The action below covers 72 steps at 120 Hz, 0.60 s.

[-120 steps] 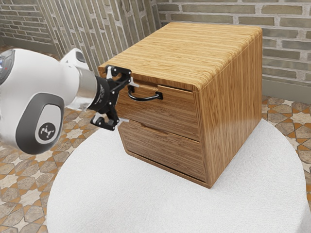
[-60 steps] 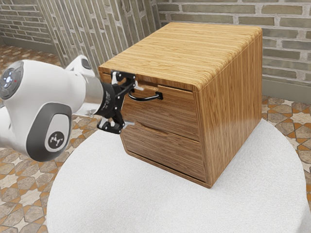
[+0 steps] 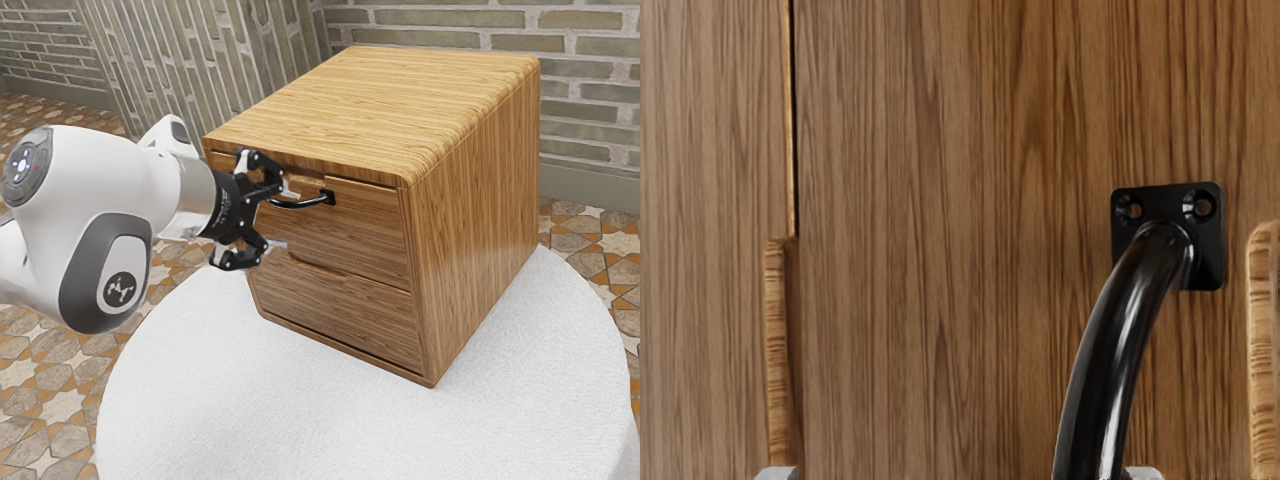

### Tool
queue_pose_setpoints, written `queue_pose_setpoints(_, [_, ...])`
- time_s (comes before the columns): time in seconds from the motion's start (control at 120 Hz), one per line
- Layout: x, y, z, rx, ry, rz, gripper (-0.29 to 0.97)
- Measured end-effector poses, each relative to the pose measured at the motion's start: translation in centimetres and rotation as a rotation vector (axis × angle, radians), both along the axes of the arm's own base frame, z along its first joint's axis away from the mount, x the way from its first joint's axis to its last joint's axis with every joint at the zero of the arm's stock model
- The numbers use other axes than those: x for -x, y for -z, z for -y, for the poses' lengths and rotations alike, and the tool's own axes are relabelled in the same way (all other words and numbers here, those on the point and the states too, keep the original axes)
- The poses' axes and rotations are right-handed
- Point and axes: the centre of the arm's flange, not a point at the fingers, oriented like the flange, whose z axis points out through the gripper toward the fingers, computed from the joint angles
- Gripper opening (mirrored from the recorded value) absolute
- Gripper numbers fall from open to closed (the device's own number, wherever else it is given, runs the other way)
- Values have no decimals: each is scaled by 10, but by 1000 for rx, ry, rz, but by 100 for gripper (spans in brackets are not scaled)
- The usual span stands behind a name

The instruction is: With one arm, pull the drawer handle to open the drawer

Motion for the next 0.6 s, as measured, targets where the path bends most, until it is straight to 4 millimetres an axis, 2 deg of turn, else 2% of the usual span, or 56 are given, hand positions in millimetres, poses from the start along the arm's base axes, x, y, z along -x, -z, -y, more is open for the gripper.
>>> queue_pose_setpoints(0.15, [2, -5, -3, -8, 1, 9, 10])
queue_pose_setpoints(0.3, [5, -10, -2, -16, 6, 26, -3])
queue_pose_setpoints(0.35, [9, -14, -2, -19, 6, 35, -13])
queue_pose_setpoints(0.6, [31, -11, -1, -30, 6, 36, -10])
